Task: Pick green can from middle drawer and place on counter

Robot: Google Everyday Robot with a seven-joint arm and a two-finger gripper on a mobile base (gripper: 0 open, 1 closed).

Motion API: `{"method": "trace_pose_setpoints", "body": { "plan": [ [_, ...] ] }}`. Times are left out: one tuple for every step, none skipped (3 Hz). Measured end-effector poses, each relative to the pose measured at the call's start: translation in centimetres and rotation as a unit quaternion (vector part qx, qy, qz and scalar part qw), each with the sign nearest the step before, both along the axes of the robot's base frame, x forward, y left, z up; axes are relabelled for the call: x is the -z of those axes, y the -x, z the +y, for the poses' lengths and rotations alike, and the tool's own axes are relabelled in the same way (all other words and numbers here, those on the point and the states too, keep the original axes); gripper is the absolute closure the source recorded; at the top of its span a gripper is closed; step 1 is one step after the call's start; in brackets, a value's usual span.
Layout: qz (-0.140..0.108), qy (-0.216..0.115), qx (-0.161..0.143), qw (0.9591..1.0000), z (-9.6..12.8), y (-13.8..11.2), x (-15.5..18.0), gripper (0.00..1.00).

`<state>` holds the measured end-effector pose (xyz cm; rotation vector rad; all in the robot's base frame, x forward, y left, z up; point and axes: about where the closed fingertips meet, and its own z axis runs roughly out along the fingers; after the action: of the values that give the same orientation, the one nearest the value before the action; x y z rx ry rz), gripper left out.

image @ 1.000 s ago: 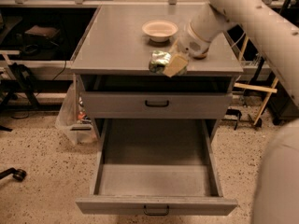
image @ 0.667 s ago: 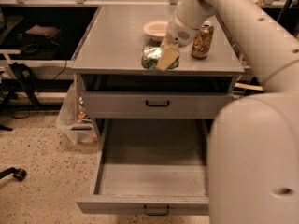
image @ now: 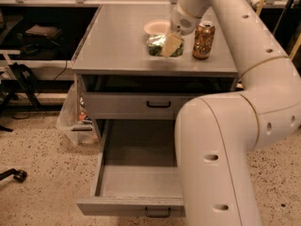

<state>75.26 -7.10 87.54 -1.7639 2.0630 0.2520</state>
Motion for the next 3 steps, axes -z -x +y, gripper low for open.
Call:
{"method": "trace_pose_setpoints", "body": {
  "plan": [
    [-0.052, -0.078, 0.072, 0.9930, -4.8, -2.5, -2.2, 1.00],
    [-0.048, -0.134, 0.103, 0.9846, -6.7, -4.3, 0.8, 1.00],
    [-0.031, -0.133, 0.093, 0.9862, -5.9, -4.7, 3.2, 1.00]
  ]
}}
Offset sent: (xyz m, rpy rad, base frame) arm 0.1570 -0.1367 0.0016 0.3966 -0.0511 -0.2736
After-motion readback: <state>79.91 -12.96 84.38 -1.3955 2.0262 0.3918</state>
